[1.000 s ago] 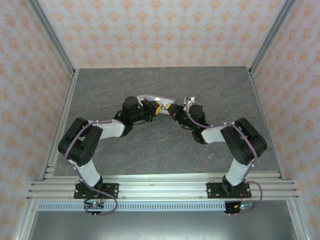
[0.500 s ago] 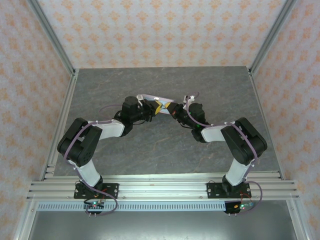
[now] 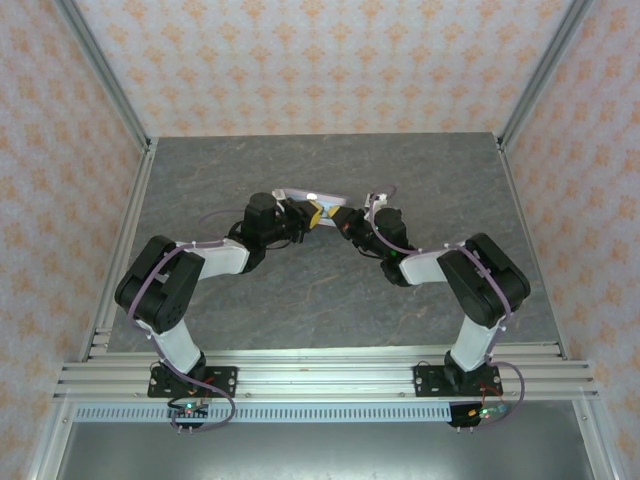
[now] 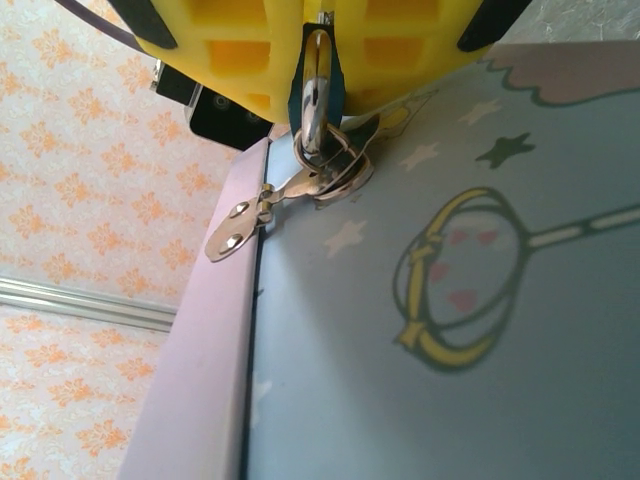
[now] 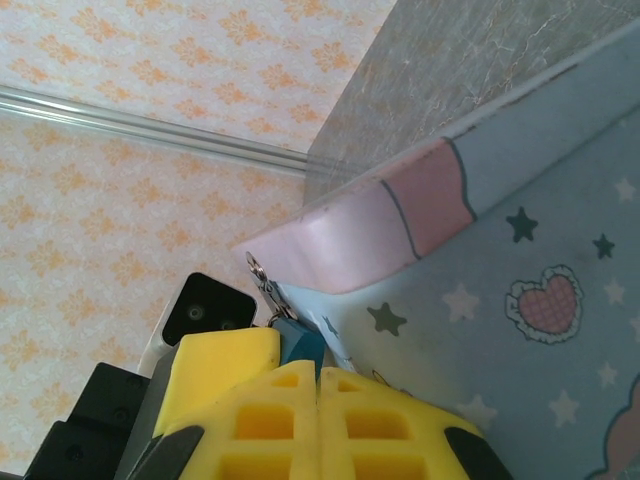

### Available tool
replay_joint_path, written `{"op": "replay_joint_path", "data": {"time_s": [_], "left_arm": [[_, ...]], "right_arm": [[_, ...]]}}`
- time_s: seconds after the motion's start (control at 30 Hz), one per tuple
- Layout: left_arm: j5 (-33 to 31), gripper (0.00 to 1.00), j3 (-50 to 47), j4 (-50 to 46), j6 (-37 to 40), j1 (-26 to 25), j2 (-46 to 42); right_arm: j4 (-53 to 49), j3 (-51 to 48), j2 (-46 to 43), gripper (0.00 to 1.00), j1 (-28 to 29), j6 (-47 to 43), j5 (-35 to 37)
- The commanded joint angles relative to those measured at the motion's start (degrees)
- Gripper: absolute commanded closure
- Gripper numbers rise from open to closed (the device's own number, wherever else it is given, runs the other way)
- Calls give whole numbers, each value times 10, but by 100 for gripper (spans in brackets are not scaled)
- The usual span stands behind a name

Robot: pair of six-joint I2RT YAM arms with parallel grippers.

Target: Unlock the padlock with the key

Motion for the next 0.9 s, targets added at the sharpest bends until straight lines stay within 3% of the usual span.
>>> {"op": "replay_joint_path", "data": {"time_s": [0.0, 0.87], "left_arm": [[46, 100, -3, 34, 1, -23, -5], [36, 100, -11, 17, 19, -22, 6]], "right_arm": [[12, -1, 14, 100, 13, 2, 8], [-10, -79, -52, 100, -7, -30, 15]]}}
